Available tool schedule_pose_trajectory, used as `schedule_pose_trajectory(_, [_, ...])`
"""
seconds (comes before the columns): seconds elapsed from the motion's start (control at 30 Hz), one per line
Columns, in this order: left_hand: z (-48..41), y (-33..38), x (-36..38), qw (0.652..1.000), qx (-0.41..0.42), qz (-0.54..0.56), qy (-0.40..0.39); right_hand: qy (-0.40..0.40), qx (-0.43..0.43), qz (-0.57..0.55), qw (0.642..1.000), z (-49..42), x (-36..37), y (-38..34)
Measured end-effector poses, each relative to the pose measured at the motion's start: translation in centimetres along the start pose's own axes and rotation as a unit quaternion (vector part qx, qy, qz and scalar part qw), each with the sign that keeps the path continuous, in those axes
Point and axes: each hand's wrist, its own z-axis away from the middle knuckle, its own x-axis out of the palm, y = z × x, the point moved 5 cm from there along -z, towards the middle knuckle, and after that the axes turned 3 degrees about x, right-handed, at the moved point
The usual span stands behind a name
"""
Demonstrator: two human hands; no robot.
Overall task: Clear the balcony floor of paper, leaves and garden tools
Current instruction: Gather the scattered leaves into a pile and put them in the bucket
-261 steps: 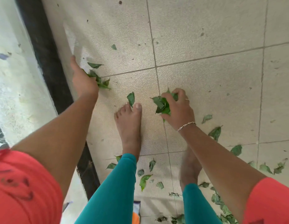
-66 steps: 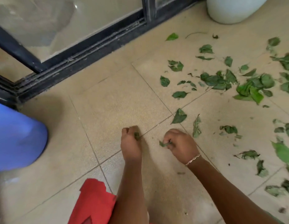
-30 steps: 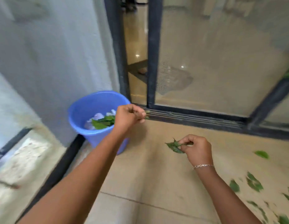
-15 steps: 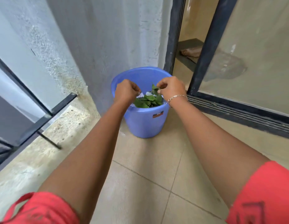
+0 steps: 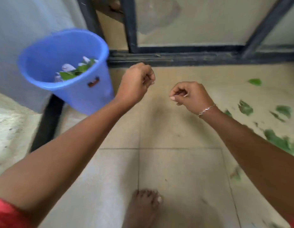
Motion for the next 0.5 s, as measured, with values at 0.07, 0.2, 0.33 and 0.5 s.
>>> schedule_pose_trajectory(0.07, [0.8,2.6,4.1,0.995,0.05,0.006,-0.083,0.006,0.053,0.013,0.999,3.3,-2.7,4.9])
schedule_pose_trajectory(0.2, [2.3,7.2,12.7,0.963,0.145,0.025,-0.225,0.057,0.165,0.01,0.985,10.1,-8.1,13.8])
schedule_pose_trajectory(0.33, [3.8,11.2,22.0,0.91,0.185,-0.01,-0.372,0.097,0.284,0.041,0.953,16.3,-11.1,20.8])
schedule_pose_trajectory(0.5, [4.1,13.8,30.4,0.857,0.242,-0.059,-0.452,0.013,0.326,0.11,0.939,21.0,-7.4,25.1])
